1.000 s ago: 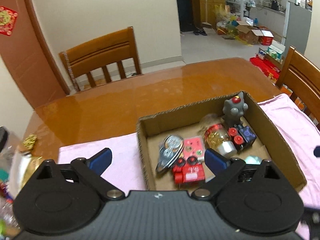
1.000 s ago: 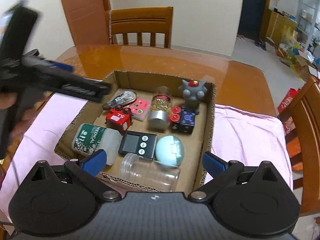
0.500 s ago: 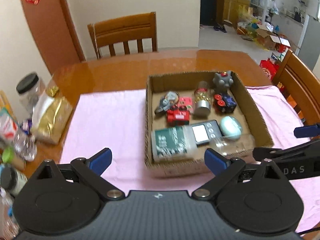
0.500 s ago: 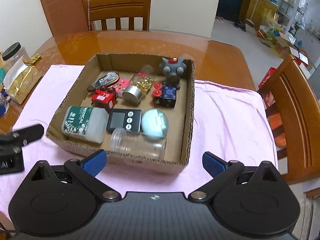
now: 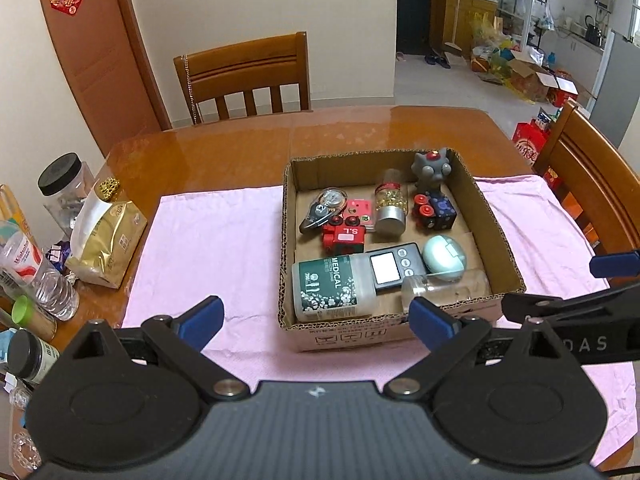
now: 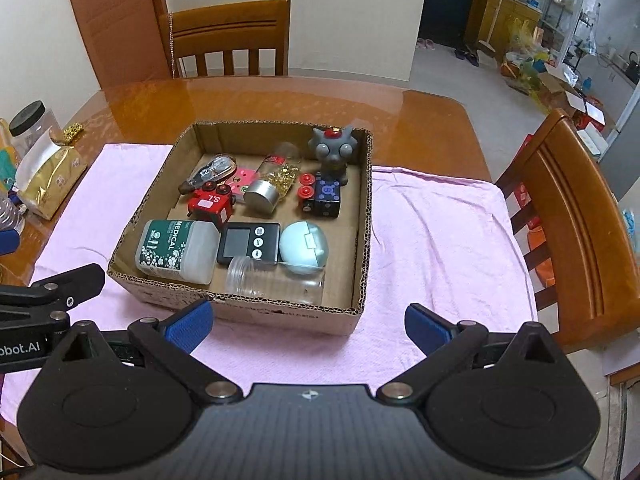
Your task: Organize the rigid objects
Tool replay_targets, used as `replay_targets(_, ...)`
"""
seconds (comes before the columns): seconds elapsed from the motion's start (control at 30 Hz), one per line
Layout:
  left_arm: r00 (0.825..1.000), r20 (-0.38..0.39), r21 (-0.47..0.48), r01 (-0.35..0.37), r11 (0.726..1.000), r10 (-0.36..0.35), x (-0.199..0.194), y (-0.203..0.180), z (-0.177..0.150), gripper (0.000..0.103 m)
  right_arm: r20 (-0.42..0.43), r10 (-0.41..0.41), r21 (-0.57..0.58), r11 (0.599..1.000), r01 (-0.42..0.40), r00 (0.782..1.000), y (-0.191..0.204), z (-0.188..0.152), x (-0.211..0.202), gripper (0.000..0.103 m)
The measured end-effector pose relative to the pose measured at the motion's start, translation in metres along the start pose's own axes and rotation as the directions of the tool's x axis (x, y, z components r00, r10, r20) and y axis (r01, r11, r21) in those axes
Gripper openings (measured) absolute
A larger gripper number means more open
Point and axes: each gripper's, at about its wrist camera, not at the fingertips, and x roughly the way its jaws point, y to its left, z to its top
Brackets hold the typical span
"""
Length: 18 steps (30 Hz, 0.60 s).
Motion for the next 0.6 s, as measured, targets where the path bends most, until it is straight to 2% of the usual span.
replay_targets(0.6, 1.000, -0.011, -0.011, -0.011, 1.000, 0.011, 0.0022, 0.0020, 0.0013, 0.098, 0.009, -0.005, 0.012, 1.000, 0.005, 1.000, -0.0020, 0.0030, -0.0017, 0.103)
